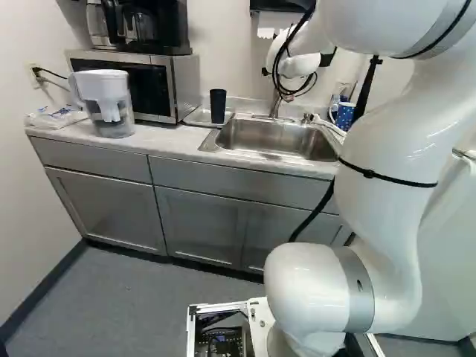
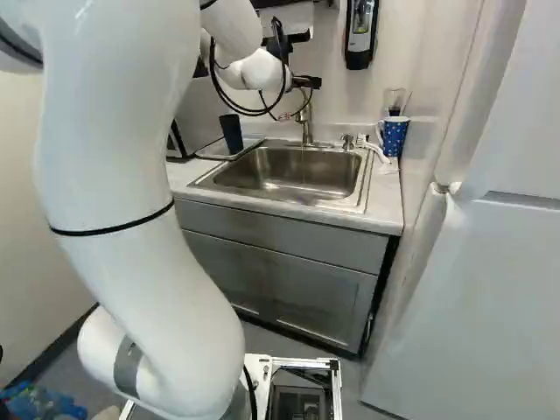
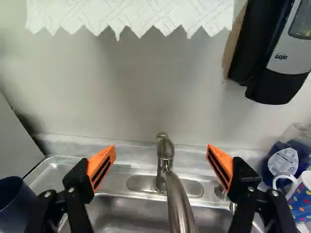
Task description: Rinse the cup and place it in the tray
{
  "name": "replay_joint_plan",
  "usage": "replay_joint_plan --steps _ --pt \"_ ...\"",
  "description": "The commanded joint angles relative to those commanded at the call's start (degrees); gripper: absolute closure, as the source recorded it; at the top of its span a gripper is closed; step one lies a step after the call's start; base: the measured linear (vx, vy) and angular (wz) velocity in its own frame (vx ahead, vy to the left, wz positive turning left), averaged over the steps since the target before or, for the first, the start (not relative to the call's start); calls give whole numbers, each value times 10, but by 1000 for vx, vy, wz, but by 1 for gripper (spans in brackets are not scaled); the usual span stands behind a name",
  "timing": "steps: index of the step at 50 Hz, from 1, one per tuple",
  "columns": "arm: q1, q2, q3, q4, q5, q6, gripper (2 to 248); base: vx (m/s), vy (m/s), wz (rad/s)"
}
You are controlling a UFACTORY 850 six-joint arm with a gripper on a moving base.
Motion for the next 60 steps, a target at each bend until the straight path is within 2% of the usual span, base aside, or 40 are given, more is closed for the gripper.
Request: replay_joint_plan --steps 31,60 --pt "-7 92 97 0 -53 0 3 0 0 0" --pt "6 183 185 0 -130 0 3 0 0 0"
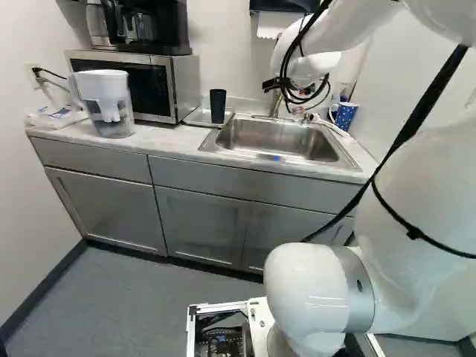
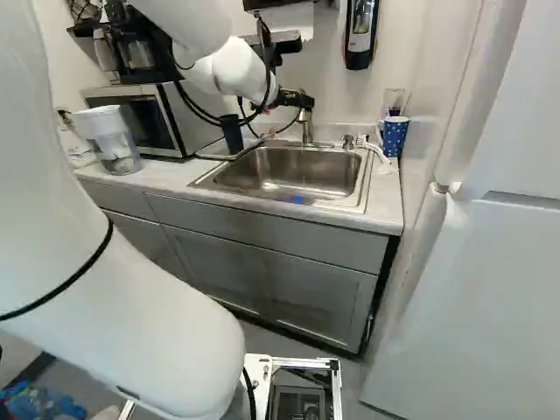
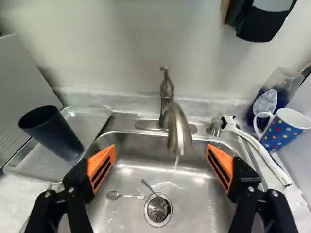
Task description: Rinse the cup and place it in the tray
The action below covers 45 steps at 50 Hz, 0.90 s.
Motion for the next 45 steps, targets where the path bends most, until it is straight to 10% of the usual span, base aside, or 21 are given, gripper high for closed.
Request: replay_joint_plan --steps 45 --pt "6 13 12 0 -84 0 3 0 0 0"
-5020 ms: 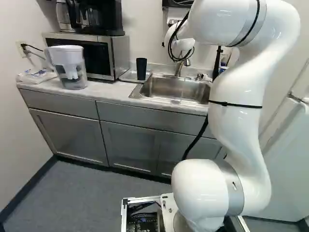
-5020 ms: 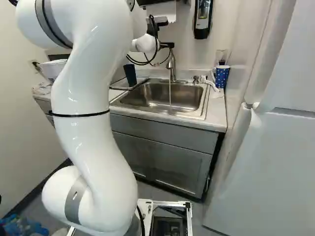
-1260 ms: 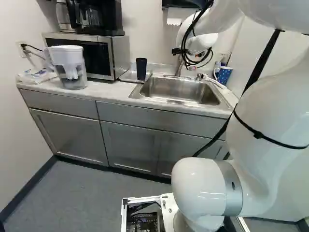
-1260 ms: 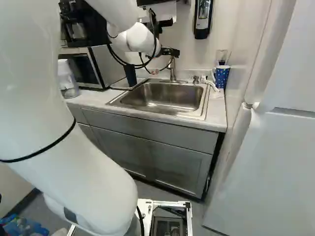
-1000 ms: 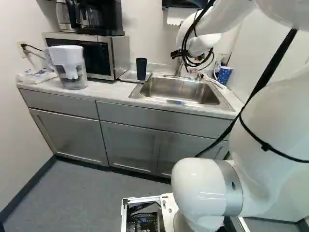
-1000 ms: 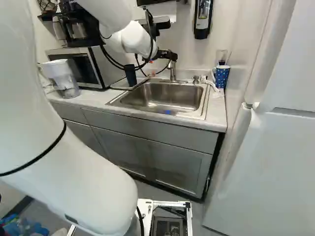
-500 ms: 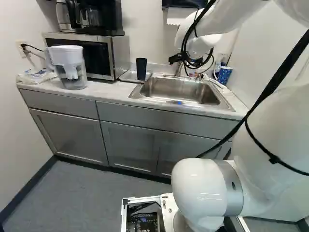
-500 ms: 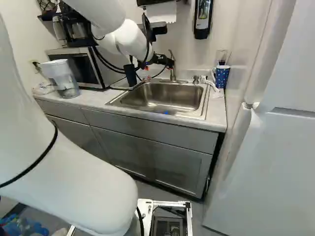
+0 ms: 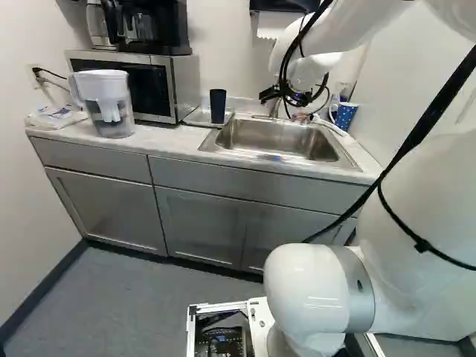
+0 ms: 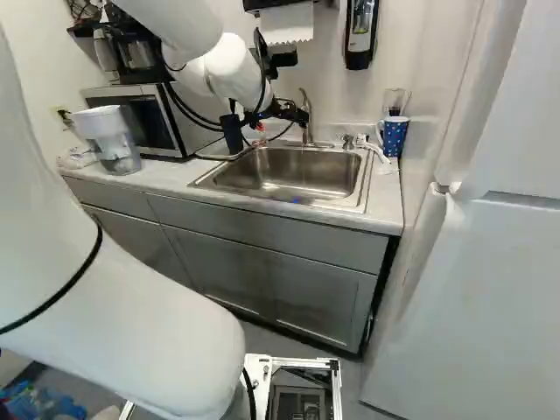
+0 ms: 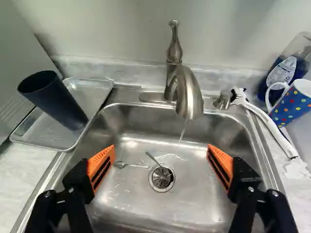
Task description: Rinse the cup and place it in the tray
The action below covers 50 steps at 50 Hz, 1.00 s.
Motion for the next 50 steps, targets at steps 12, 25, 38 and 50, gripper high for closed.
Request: replay_joint_plan --steps 12,25,38,50 --pt "0 0 0 0 0 0 3 0 0 0" --pt "0 4 -2 0 1 0 3 0 0 0" --pt "1 6 -16 0 11 0 3 0 0 0" --pt "2 -1 -37 0 34 0 3 0 0 0"
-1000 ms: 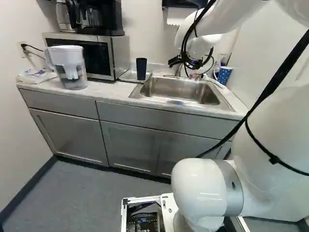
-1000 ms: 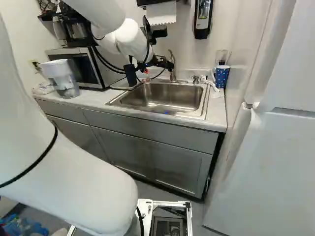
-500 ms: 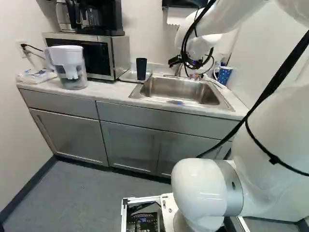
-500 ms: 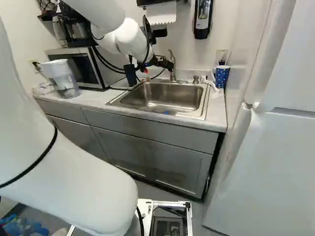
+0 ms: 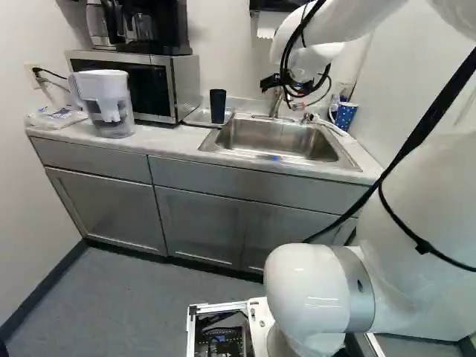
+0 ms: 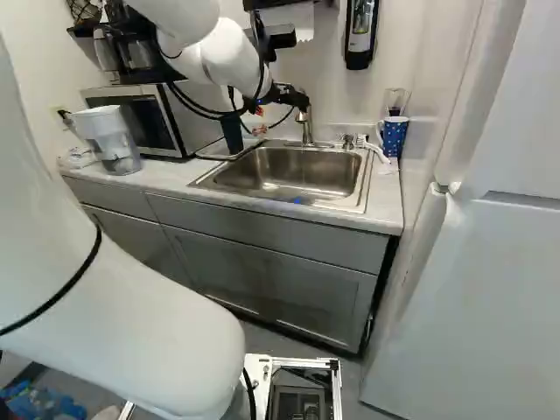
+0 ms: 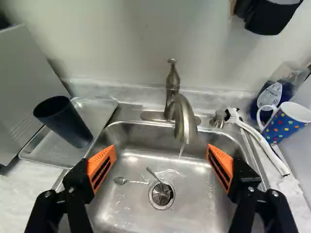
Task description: Rinse the cup and place it in the tray
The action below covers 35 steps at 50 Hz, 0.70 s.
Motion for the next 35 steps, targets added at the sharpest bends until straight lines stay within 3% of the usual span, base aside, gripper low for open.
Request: replay_joint_plan --steps 35 --pt "19 -61 -99 0 78 0 3 0 0 0"
